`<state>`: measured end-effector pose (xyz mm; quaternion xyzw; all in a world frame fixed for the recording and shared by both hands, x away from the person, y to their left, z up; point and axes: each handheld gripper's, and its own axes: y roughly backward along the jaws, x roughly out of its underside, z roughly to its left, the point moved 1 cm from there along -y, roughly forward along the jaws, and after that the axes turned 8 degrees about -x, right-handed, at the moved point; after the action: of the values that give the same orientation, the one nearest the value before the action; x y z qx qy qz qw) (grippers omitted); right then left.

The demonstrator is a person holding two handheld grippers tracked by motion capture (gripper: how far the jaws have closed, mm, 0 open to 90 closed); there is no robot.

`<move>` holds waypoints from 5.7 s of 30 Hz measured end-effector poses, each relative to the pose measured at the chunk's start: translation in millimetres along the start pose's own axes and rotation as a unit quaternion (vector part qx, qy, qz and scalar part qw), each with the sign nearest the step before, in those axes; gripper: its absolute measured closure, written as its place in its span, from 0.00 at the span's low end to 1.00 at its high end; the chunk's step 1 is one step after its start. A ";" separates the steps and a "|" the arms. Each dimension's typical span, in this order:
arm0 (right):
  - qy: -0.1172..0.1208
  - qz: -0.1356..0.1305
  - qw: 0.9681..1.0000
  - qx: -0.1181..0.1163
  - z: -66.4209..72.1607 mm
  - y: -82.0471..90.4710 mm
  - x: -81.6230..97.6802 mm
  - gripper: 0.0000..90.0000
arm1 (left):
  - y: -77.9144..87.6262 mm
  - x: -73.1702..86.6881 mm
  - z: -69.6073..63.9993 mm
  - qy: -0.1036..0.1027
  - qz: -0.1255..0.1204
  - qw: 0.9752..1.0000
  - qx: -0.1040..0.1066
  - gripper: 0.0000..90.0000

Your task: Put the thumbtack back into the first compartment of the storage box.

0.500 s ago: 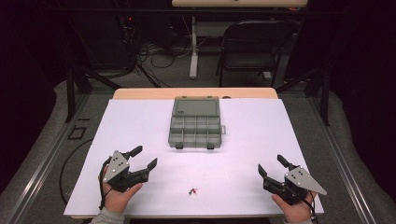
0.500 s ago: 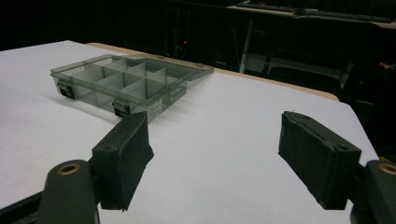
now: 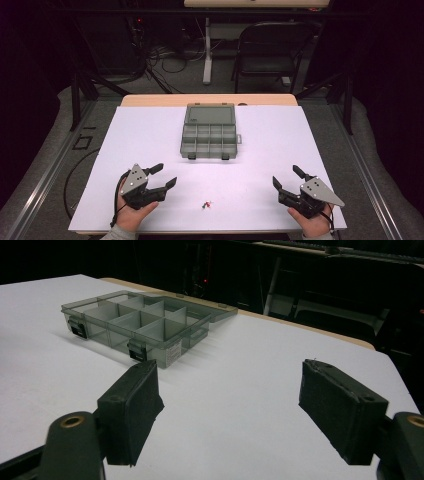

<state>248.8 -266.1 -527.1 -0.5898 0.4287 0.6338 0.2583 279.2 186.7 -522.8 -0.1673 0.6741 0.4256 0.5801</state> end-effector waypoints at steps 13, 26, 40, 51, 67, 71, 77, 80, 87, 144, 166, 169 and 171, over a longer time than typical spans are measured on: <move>0.006 0.008 1.000 -0.018 0.7 -13.4 -1.9 0.26 | -27.7 16.4 -52.3 -0.015 0.090 0.993 0.076 0.57; 0.006 0.008 1.000 -0.030 -1.5 -19.1 -3.0 0.26 | -41.9 29.3 -76.9 0.006 0.142 0.986 0.084 0.63; 0.005 0.011 0.999 -0.032 -1.8 -18.7 -2.7 0.26 | -47.1 32.7 -82.8 0.002 0.171 0.981 0.091 0.87; 0.004 0.013 0.999 -0.030 -2.8 -19.2 -2.2 0.26 | -47.7 33.0 -79.9 0.004 0.174 0.981 0.081 0.99; 0.003 0.016 1.000 -0.027 -3.5 -19.0 -2.0 0.26 | -34.1 22.2 -50.9 0.071 0.126 0.988 0.056 1.00; 0.003 0.017 1.000 -0.025 -3.8 -19.3 -1.9 0.26 | -25.8 18.8 -35.8 0.102 0.101 0.989 0.035 1.00; 0.001 0.016 1.000 -0.025 -4.3 -19.4 -1.7 0.26 | -18.7 15.8 -18.8 0.122 0.084 0.989 0.011 1.00; 0.000 0.018 1.000 -0.025 -3.8 -19.8 -1.7 0.26 | -16.8 12.5 -12.2 0.131 0.077 0.988 0.003 1.00; 0.001 0.020 1.000 -0.023 -2.9 -20.6 -1.5 0.26 | -19.5 -6.6 -2.3 0.135 0.070 0.988 0.003 1.00; 0.000 0.024 0.999 -0.034 -4.2 -21.4 -0.3 0.26 | -175.6 -74.7 73.8 0.129 0.212 0.961 -0.118 1.00; -0.002 0.022 0.999 -0.033 -4.2 -21.2 -0.5 0.26 | -154.1 -88.7 53.6 0.071 0.124 0.984 -0.104 0.52; 0.000 0.023 0.999 -0.033 -3.9 -20.8 -0.6 0.26 | -144.1 -87.3 49.6 0.050 0.116 0.987 -0.101 0.51; -0.001 0.024 0.999 -0.034 -4.1 -20.9 -0.4 0.26 | -137.0 -85.0 47.3 0.040 0.106 0.990 -0.083 0.52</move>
<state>268.5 -259.0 -531.4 -0.5875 0.4207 0.6541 0.2236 431.0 120.5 -494.6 -0.1593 0.6731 0.5320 0.4884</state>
